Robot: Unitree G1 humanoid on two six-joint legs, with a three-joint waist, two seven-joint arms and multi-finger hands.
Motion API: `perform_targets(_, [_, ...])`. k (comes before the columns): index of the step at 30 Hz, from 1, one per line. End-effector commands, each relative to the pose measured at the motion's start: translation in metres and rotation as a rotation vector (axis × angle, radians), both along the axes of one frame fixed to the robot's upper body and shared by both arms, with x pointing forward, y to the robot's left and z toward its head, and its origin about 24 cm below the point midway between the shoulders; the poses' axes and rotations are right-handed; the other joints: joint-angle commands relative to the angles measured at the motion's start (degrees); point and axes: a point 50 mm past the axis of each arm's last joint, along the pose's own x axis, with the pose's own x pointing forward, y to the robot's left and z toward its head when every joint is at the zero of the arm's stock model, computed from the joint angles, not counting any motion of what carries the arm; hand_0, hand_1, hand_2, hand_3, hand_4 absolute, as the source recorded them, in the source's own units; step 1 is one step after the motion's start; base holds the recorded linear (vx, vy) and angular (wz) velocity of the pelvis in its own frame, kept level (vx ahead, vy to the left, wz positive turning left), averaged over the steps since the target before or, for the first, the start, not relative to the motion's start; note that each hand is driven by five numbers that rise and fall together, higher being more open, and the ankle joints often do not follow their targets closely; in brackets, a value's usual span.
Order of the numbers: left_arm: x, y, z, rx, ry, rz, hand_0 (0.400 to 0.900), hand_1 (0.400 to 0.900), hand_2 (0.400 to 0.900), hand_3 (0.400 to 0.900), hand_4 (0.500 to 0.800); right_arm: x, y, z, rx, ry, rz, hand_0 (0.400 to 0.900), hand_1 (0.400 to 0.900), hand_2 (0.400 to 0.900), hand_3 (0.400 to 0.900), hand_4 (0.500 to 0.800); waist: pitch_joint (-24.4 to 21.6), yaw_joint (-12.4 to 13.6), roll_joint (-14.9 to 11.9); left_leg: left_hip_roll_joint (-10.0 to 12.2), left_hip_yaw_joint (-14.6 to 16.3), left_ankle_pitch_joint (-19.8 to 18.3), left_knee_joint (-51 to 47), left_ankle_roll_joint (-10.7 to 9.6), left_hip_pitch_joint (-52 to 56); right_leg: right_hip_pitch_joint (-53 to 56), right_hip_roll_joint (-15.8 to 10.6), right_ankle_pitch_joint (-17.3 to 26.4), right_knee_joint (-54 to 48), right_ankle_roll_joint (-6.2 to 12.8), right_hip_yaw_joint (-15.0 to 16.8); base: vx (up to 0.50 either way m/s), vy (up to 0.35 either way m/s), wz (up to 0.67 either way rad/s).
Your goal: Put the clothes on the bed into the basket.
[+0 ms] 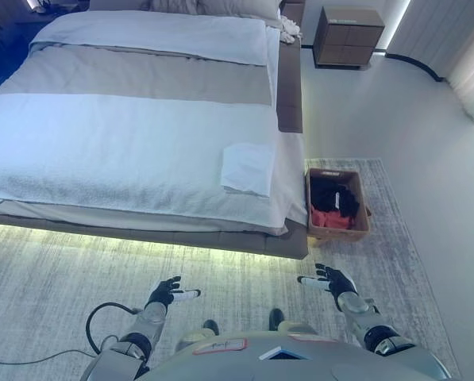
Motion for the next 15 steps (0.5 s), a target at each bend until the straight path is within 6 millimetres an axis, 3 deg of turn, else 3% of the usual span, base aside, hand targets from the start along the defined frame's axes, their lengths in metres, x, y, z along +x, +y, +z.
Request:
perform_targets(1, [0.0309,0.0009,0.0103,0.020,-0.103,-0.035,0.900,0.900,0.900,0.900,0.800,0.0289,-0.0024,0.0121,-0.022,-0.106,0.056,0.900,0.900,0.900,0.900,0.800,-0.97,0.34,-2.13,-1.56,-2.30,-1.40,0.32,-0.99,-1.98,2.53,1.85,-5.79,0.27,-0.57,1.29,0.00,0.000,0.00])
perform_targets(15, [0.0216,0.0019,0.0064,0.022,-0.061,-0.026,0.900,0.900,0.900,0.900,0.800,0.0226,-0.0032,0.0094,-0.011,-0.085,0.038,0.900,0.900,0.900,0.900,0.800,-1.25,0.15,-1.46,-1.30,-2.95,-1.37,0.32,-1.40,-1.32,3.42,2.05,-6.43,0.27,-1.04,0.71,0.01,-0.022,0.03])
